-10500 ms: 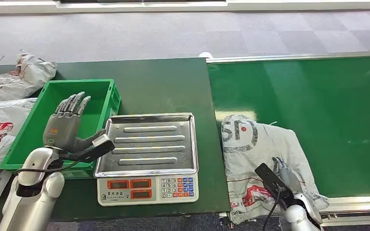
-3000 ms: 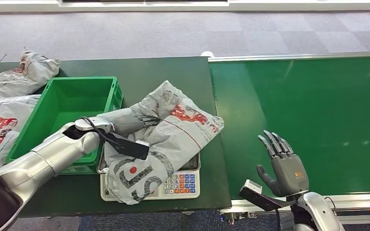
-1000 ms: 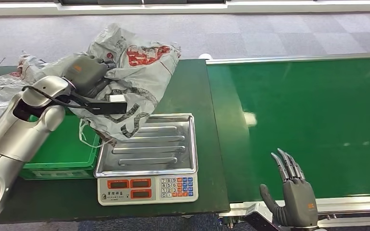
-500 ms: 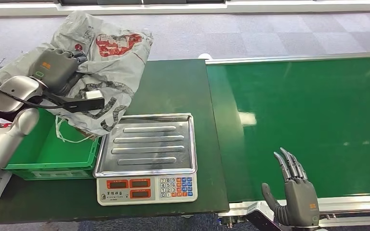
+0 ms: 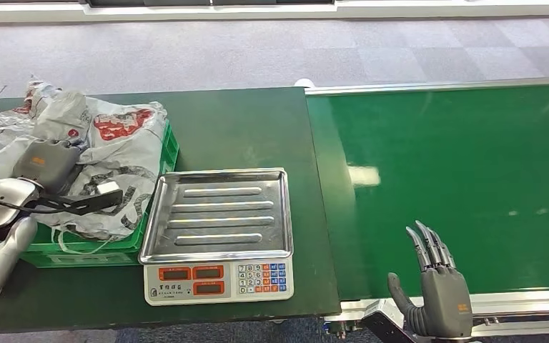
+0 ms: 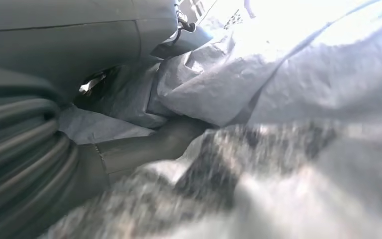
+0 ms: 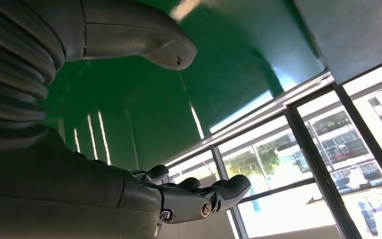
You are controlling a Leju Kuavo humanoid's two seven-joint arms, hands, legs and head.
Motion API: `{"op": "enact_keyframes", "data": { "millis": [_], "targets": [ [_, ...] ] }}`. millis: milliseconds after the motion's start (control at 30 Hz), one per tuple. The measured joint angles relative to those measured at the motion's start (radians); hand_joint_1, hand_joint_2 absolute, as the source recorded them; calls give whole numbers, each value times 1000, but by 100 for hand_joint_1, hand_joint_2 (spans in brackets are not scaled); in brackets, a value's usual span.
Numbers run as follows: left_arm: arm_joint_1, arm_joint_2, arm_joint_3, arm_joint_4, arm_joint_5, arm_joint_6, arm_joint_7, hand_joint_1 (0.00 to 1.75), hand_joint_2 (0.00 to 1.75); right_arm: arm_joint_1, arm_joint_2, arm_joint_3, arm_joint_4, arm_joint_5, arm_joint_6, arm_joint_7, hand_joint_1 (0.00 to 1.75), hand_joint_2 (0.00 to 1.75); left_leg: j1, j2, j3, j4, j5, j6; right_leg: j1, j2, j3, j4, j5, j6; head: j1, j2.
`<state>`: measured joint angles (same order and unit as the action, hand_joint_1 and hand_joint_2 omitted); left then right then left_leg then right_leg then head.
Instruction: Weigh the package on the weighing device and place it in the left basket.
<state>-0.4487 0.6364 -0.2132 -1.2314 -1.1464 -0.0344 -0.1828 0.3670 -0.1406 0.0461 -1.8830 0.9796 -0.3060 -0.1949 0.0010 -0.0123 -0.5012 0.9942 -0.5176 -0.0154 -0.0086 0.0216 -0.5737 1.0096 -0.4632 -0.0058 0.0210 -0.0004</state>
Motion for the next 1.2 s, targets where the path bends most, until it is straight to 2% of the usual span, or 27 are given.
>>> {"op": "enact_keyframes", "data": {
  "millis": [33,133,167,300,433,600,733,867,1033,1200],
  "targets": [
    [23,-3,18,0,-10,4,0,167,175,0,2,0,0,1,0,0,0,175,0,0,0,0,0,0,0,0,0,0,0,0,0,0],
    [95,-19,68,-7,-35,6,5,37,175,1,6,0,0,4,1,0,0,175,0,1,0,0,0,0,0,0,-1,0,0,0,0,0],
    [116,-25,81,-9,-50,8,15,1,175,1,7,0,0,5,2,1,0,175,0,0,0,0,0,0,0,0,-1,0,0,0,0,0],
    [163,-58,115,-8,-141,40,69,0,175,2,13,0,0,15,9,6,0,175,0,0,-1,0,0,0,0,0,-1,0,0,0,0,0],
    [182,-88,132,-2,-183,60,86,0,0,2,19,0,0,23,15,12,0,175,0,0,-1,0,0,0,0,-1,0,0,0,0,0,0],
    [198,-126,175,-18,-179,107,87,0,0,6,23,0,0,33,18,15,0,175,0,0,-1,0,0,0,0,-1,0,0,0,0,0,0],
    [203,-151,234,-85,-71,124,60,0,0,21,23,0,0,27,6,15,0,175,0,0,-1,0,0,0,0,-1,-1,0,0,0,0,0],
    [149,-152,281,-136,141,62,68,0,0,35,23,0,-6,22,-12,15,0,175,0,0,-2,1,0,0,1,-1,-1,0,0,0,0,0],
    [48,-139,334,-167,521,27,98,0,0,42,23,0,-13,25,-33,16,0,175,1,0,-2,1,0,0,1,-1,-1,0,1,-1,0,0],
    [10,-118,375,-244,682,55,107,0,0,41,23,0,-15,42,-39,16,0,175,2,0,-2,1,0,0,1,0,-2,0,1,-1,0,0]
  ]
}}
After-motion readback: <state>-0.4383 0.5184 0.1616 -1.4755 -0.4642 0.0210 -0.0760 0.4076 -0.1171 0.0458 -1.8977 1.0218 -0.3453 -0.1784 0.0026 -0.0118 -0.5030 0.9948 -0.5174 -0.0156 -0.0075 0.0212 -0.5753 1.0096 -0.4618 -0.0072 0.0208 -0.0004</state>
